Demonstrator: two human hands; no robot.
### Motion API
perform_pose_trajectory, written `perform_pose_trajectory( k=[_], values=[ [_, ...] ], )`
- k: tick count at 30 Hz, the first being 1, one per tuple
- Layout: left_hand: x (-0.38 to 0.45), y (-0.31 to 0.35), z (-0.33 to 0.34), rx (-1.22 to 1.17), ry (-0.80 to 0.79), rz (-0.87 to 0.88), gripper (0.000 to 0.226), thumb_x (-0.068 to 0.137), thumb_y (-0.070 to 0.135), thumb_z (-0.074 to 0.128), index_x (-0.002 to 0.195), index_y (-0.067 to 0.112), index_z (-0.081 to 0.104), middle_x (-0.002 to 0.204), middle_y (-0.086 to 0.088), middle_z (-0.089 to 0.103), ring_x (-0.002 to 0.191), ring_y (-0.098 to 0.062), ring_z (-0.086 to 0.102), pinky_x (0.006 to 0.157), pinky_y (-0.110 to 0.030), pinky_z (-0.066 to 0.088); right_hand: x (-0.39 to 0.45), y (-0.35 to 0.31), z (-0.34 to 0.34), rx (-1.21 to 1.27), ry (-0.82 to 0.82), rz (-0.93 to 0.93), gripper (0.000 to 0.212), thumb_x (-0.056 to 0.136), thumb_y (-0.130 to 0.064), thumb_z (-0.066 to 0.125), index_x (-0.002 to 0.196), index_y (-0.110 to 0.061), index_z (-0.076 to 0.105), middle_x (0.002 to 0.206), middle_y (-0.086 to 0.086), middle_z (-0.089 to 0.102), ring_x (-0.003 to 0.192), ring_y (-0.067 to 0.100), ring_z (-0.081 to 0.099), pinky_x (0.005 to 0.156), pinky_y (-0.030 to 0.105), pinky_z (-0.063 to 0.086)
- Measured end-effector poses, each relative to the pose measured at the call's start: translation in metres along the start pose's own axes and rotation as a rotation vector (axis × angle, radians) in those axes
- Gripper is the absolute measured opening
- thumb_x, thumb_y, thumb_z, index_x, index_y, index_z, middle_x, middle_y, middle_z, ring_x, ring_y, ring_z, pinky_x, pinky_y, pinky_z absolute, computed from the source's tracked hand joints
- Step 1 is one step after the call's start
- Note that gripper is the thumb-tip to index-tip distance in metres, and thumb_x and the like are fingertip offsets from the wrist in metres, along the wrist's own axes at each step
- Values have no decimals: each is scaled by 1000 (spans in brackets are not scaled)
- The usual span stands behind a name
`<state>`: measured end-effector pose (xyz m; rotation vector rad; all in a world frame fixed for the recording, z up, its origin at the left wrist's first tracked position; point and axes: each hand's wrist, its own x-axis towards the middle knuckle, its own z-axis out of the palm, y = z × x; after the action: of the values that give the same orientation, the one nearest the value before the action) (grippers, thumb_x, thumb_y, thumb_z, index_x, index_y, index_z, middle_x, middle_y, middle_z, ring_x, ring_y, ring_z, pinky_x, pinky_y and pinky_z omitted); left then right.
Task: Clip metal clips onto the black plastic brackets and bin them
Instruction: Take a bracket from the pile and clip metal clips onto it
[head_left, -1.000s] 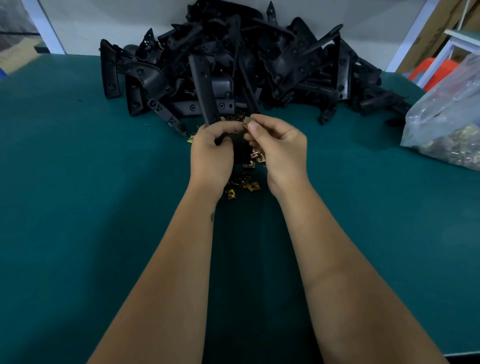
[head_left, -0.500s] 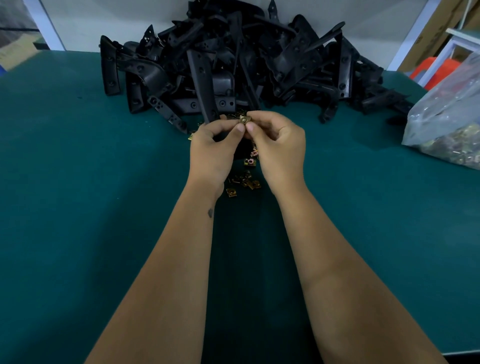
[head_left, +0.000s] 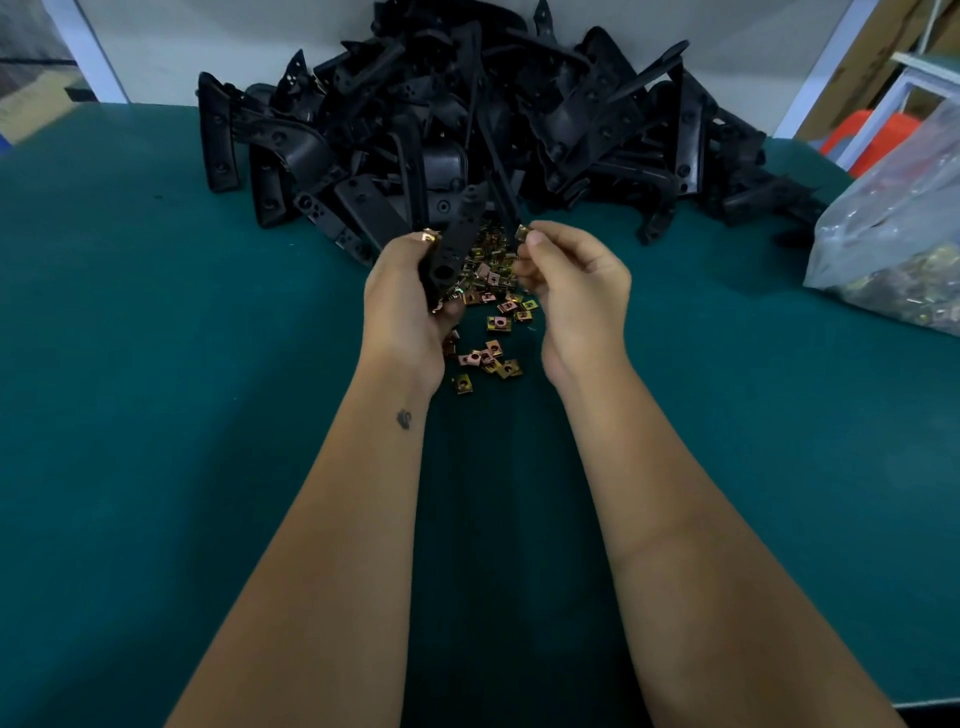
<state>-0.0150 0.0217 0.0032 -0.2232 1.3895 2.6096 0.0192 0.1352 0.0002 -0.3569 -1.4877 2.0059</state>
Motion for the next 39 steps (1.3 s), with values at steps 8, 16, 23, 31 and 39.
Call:
perform_pose_trajectory(
  k=[8,16,23,31,39],
  values=[
    [-1,1,-3,28,8,51,19,96,18,51,79,20,60,67,9,63,57,-7,53,47,-20,41,-5,-3,3,92,-117,131,10,93,-2,62,92,-8,69,73,5,69,63,13,64,65,24,54],
    [1,-3,-2,59,-77,47,13,96,25,65,108,27,68,97,14,73,86,-4,67,63,-18,51,-5,-1,5,120,-168,155,13,94,1,58,93,-7,69,80,7,71,72,16,68,70,26,56],
    [4,-2,-5,-125,-133,-12,14,88,16,72,102,17,70,93,3,69,79,-10,62,64,-20,51,-3,0,5,143,-189,153,14,89,5,63,96,-5,70,88,11,70,77,17,68,77,26,56],
    [3,-3,-6,-6,-242,26,20,92,14,66,111,12,71,103,-2,73,94,-12,68,79,-22,54,-2,-1,5,152,-193,203,13,93,-2,61,85,-10,67,76,3,70,70,15,67,69,26,56],
    [-3,-5,-1,414,-215,140,13,94,24,65,94,35,72,91,16,73,83,2,67,67,-21,52,-1,-2,2,123,-165,188,13,93,-4,60,85,-11,67,76,2,68,71,15,64,64,24,54]
  ],
)
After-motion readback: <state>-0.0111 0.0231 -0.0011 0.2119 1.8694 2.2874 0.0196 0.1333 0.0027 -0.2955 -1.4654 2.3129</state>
